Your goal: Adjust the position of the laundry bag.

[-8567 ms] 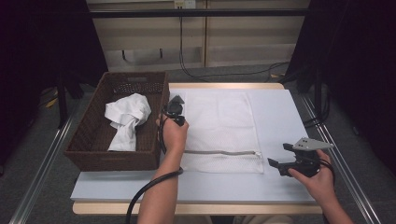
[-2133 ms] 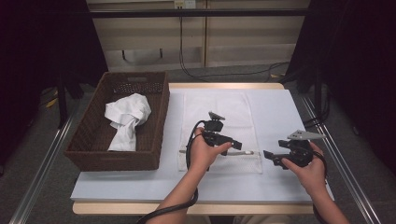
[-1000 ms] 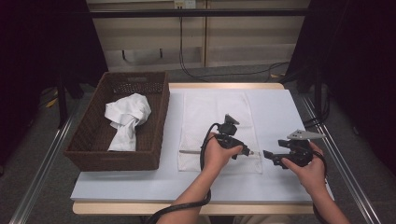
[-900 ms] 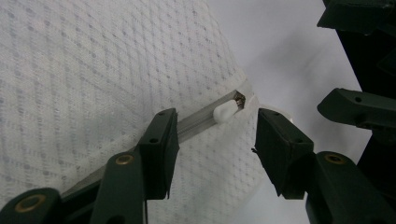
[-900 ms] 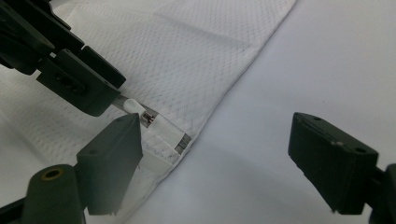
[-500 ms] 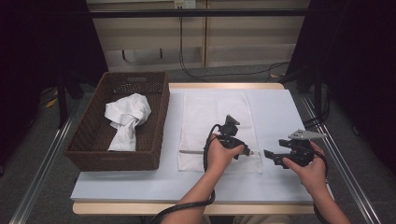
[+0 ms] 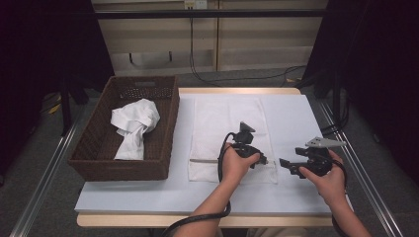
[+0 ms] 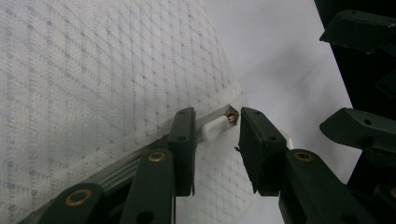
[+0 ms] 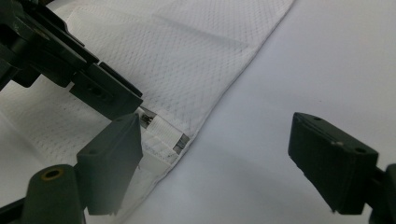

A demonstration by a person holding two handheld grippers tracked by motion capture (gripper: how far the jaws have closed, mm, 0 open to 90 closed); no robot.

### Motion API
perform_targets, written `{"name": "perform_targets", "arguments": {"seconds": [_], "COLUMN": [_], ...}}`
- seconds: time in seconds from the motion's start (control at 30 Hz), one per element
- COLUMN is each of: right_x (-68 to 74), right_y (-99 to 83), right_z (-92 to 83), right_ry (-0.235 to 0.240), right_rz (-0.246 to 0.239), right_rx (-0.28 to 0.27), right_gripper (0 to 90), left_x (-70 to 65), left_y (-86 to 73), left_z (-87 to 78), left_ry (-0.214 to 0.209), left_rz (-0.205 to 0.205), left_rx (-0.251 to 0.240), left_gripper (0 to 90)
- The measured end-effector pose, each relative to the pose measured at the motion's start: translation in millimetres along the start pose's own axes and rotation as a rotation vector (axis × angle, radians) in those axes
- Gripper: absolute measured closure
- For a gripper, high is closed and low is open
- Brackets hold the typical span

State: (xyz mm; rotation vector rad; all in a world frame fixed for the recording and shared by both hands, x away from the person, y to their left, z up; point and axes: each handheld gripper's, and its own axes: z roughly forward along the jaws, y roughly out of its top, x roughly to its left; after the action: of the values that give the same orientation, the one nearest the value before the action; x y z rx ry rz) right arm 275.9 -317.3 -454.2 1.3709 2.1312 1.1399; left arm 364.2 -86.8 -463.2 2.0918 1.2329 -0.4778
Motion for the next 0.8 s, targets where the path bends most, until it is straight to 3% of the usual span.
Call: {"name": "perform_targets", "arguments": {"seconds": [0.4,0.43,0.8], "right_x": [-0.5,-0.4,-0.4], "right_y": [-0.8,-0.6,-0.4], "right_z": [1.0,1.0,0.6], "right_ry": [-0.002,-0.003,-0.002], "right_rz": [0.001,0.000,-0.003], "right_rx": [0.000,-0.001,0.002], "right_gripper": [17.5,17.5,17.5], "left_x": [-2.1,-2.7,-5.9], "left_y": [-0.6,-0.8,0.2], "left_z": [3.0,2.7,-0.4], "left_ry": [0.020,0.003,-0.024], "left_rz": [-0.014,-0.019,-0.018], "left_rx": [-0.016,-0.019,-0.024], "left_gripper": [74.3,74.8,77.2]}}
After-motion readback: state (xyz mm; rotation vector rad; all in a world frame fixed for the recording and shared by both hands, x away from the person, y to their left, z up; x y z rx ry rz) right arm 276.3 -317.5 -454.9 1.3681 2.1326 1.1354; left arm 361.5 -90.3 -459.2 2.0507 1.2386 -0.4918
